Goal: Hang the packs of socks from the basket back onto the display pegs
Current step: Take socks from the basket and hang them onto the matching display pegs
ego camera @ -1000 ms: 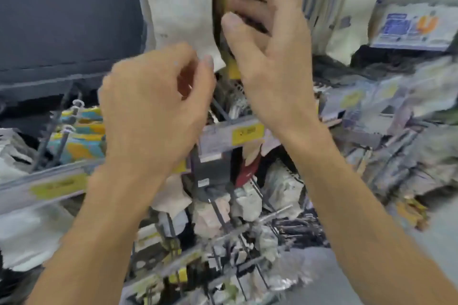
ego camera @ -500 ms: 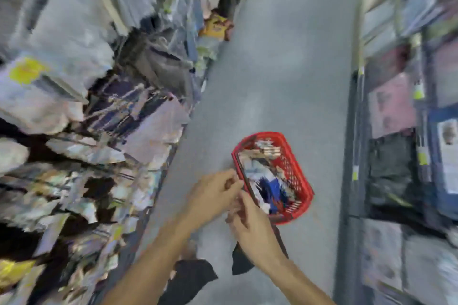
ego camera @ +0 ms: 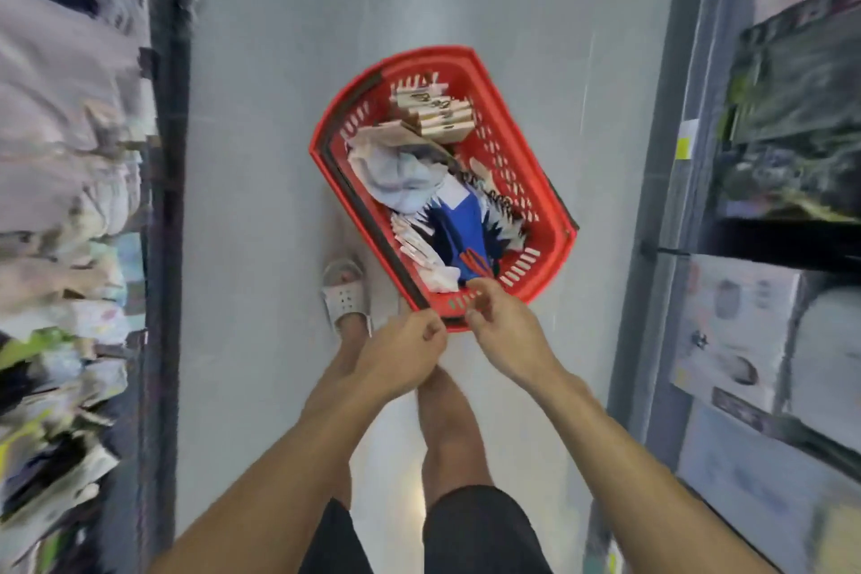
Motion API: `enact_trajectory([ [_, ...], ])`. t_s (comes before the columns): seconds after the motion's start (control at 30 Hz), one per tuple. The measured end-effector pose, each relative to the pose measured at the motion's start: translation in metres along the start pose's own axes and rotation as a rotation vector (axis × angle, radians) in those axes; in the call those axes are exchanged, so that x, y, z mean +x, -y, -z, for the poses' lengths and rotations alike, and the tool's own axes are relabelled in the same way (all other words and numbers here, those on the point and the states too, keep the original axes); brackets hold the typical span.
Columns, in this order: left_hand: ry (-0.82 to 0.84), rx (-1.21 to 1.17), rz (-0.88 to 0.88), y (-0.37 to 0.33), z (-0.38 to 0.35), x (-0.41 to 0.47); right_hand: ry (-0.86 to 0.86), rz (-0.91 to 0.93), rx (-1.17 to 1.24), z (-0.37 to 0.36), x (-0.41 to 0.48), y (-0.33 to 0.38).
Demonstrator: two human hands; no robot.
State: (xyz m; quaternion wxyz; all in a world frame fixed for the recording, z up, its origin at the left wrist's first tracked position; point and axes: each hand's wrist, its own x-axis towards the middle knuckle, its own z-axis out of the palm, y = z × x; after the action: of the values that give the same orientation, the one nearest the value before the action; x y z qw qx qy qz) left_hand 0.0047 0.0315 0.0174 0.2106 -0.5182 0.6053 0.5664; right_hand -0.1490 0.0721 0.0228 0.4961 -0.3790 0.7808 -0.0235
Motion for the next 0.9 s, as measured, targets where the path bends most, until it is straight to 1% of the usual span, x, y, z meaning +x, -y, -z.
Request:
enact_trajectory([
  [0.1, -0.002, 0.011, 0.022, 0.022, -0.013, 0.060, 0.018, -0.090, 0.106, -0.042, 0.059, -0.030],
  [0.17, -0.053, -0.095, 0.028, 0.032, -0.017, 0.099, 0.011, -0.092, 0.145, -0.066, 0.093, -0.041],
  [0.23, -0.161, -0.278, 0.056, 0.036, -0.016, 0.136, -0.030, -0.041, 0.167, -0.082, 0.123, -0.044],
  [0.3, -0.289, -0.473, 0.122, 0.035, -0.009, 0.169, -0.095, 0.045, 0.160, -0.089, 0.154, -0.039],
  [0.37, -0.380, -0.711, 0.219, 0.035, 0.004, 0.204, -0.180, 0.144, 0.152, -0.085, 0.187, -0.027],
  [0.43, -0.428, -0.939, 0.337, 0.035, 0.019, 0.242, -0.277, 0.234, 0.128, -0.077, 0.224, -0.011],
  [0.53, -0.509, -1.147, 0.535, 0.032, 0.043, 0.287, -0.377, 0.295, 0.098, -0.064, 0.274, 0.009],
  [0.6, -0.564, -1.196, 0.594, 0.030, 0.053, 0.309, -0.402, 0.272, 0.061, -0.061, 0.299, 0.018],
  [0.7, -0.632, -1.234, 0.611, 0.030, 0.059, 0.333, -0.419, 0.265, -0.025, -0.061, 0.320, 0.021],
  [0.77, -0.645, -1.263, 0.612, 0.034, 0.060, 0.349, -0.401, 0.301, -0.043, -0.061, 0.325, 0.018],
  [0.83, -0.653, -1.229, 0.618, 0.040, 0.064, 0.363, -0.359, 0.337, -0.061, -0.061, 0.329, 0.011],
  [0.9, -0.630, -1.211, 0.622, 0.044, 0.067, 0.372, -0.374, 0.347, -0.045, -0.060, 0.332, 0.005],
])
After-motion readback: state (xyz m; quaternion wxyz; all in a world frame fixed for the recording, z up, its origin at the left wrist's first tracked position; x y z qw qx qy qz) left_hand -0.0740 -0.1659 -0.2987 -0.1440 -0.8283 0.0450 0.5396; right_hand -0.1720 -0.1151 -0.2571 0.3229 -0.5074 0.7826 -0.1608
